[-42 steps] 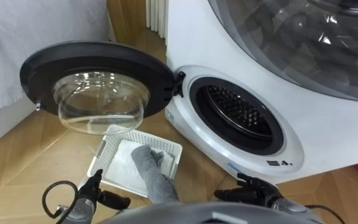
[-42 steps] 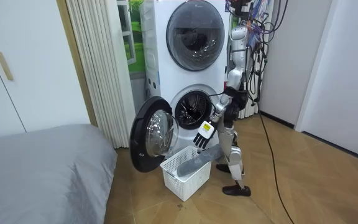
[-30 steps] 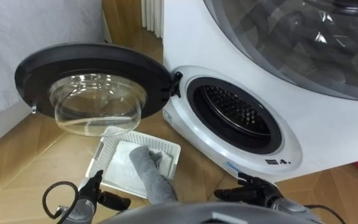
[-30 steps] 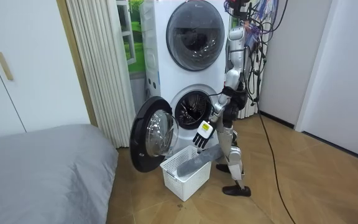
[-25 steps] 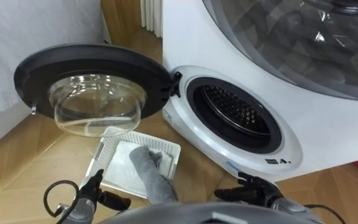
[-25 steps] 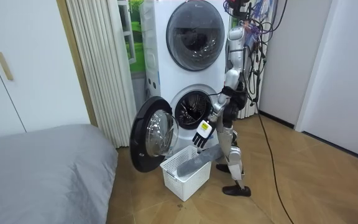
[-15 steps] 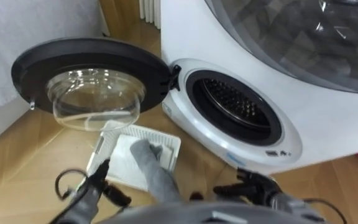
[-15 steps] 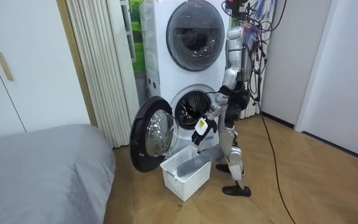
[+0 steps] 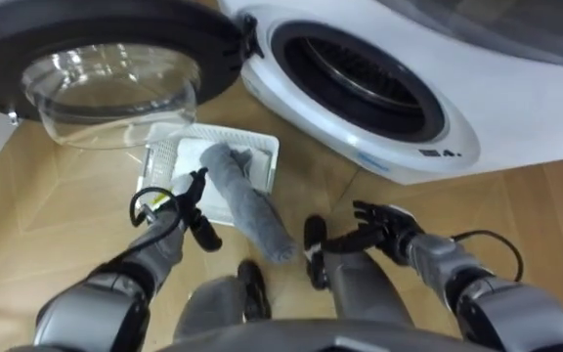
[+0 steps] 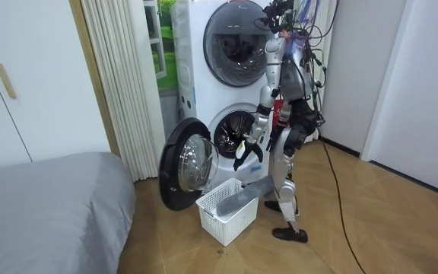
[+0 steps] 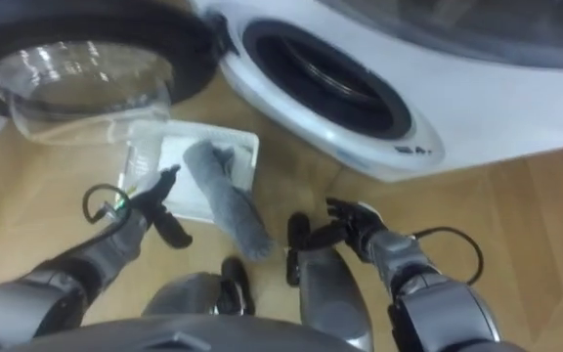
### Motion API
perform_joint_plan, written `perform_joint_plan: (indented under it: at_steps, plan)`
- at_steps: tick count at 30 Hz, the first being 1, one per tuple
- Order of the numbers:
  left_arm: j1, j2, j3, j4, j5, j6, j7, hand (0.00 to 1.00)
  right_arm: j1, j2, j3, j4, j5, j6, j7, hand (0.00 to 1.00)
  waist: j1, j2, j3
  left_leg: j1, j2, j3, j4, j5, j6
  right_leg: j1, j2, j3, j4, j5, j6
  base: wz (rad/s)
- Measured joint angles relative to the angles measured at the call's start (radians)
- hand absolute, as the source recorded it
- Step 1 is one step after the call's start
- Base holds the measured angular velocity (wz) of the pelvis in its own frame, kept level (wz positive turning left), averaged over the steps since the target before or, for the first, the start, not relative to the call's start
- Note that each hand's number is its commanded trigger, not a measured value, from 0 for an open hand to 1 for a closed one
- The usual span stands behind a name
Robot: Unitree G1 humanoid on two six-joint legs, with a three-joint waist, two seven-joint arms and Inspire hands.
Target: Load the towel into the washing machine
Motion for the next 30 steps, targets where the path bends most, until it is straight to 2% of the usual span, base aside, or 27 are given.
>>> perform_joint_plan:
  at_steps: [1, 3, 5, 7, 10, 13, 16, 22, 24, 27, 30]
  plan:
    - [-0.015, 0.000, -0.002, 0.000, -0.007, 0.000, 0.012, 0.00, -0.005, 0.000, 0.016, -0.005, 0.027, 0.000, -0.015, 0.00, 0.001, -0.001, 0.0052, -0.042, 0.000, -0.006, 0.035, -0.006, 0.003, -0.038, 0.003, 0.016, 0.022, 0.000, 0.000, -0.13]
    - [-0.035, 0.000, -0.004, 0.000, -0.006, -0.003, 0.030, 0.00, -0.015, 0.000, 0.021, -0.023, 0.053, -0.002, -0.031, 0.00, -0.003, 0.001, 0.0097, -0.102, 0.001, -0.026, 0.082, -0.025, 0.001, -0.099, 0.007, 0.021, 0.047, 0.002, -0.001, -0.13]
    - [-0.062, 0.000, -0.004, 0.005, -0.005, -0.010, 0.052, 0.00, -0.023, 0.000, 0.027, -0.035, 0.080, -0.011, -0.040, 0.00, -0.005, -0.001, 0.0155, -0.171, 0.005, -0.027, 0.131, -0.037, 0.001, -0.162, 0.009, 0.026, 0.078, 0.005, 0.000, -0.05]
    - [-0.090, 0.010, -0.018, 0.010, -0.005, -0.018, 0.069, 0.00, -0.038, 0.000, 0.027, -0.036, 0.092, -0.018, -0.040, 0.00, -0.008, -0.006, 0.0203, -0.267, 0.022, -0.027, 0.226, -0.069, 0.006, -0.249, 0.023, 0.037, 0.130, 0.006, 0.001, -0.17]
    - [-0.114, 0.030, -0.043, 0.012, -0.007, -0.020, 0.090, 0.00, -0.052, -0.003, 0.029, -0.045, 0.112, -0.028, -0.040, 0.00, -0.023, -0.006, 0.0207, -0.370, 0.035, -0.040, 0.312, -0.106, 0.014, -0.345, 0.029, 0.037, 0.195, 0.005, 0.001, -0.14]
    - [-0.153, 0.057, -0.114, 0.012, 0.003, -0.030, 0.140, 0.00, -0.092, -0.014, 0.054, -0.041, 0.205, -0.062, -0.039, 0.00, -0.043, -0.006, 0.0221, -0.506, 0.054, -0.041, 0.446, -0.147, 0.025, -0.471, 0.039, 0.040, 0.282, 0.009, 0.007, -0.14]
    - [-0.192, 0.058, -0.154, 0.012, 0.035, -0.034, 0.170, 0.00, -0.109, -0.020, 0.057, -0.042, 0.288, -0.081, -0.038, 0.00, -0.049, -0.006, 0.0224, -0.595, 0.059, -0.037, 0.531, -0.172, 0.032, -0.562, 0.039, 0.048, 0.355, 0.002, 0.015, -0.02]
    - [-0.243, 0.066, -0.215, 0.008, 0.114, -0.041, 0.221, 0.00, -0.121, -0.021, 0.057, -0.065, 0.395, -0.121, -0.019, 0.00, -0.067, -0.005, 0.0228, -0.720, 0.075, -0.037, 0.628, -0.191, 0.047, -0.677, 0.038, 0.039, 0.416, 0.000, 0.021, -0.03]
    - [-0.257, 0.077, -0.262, 0.005, 0.116, -0.045, 0.257, 0.00, -0.134, -0.022, 0.065, -0.067, 0.437, -0.133, 0.002, 0.00, -0.077, -0.005, 0.0228, -0.768, 0.088, -0.037, 0.670, -0.204, 0.051, -0.722, 0.044, 0.035, 0.440, 0.001, 0.021, -0.15]
    - [-0.272, 0.081, -0.321, 0.005, 0.133, -0.050, 0.267, 0.00, -0.154, -0.022, 0.078, -0.069, 0.440, -0.144, 0.018, 0.00, -0.084, -0.006, 0.0231, -0.811, 0.104, -0.040, 0.714, -0.222, 0.055, -0.760, 0.057, 0.033, 0.463, 0.002, 0.020, -0.16]
    - [-0.284, 0.083, -0.393, 0.002, 0.130, -0.055, 0.264, 0.00, -0.175, -0.024, 0.119, -0.069, 0.468, -0.149, 0.031, 0.00, -0.098, -0.006, 0.0232, -0.835, 0.106, -0.041, 0.725, -0.226, 0.060, -0.781, 0.058, 0.032, 0.465, 0.006, 0.025, -0.05]
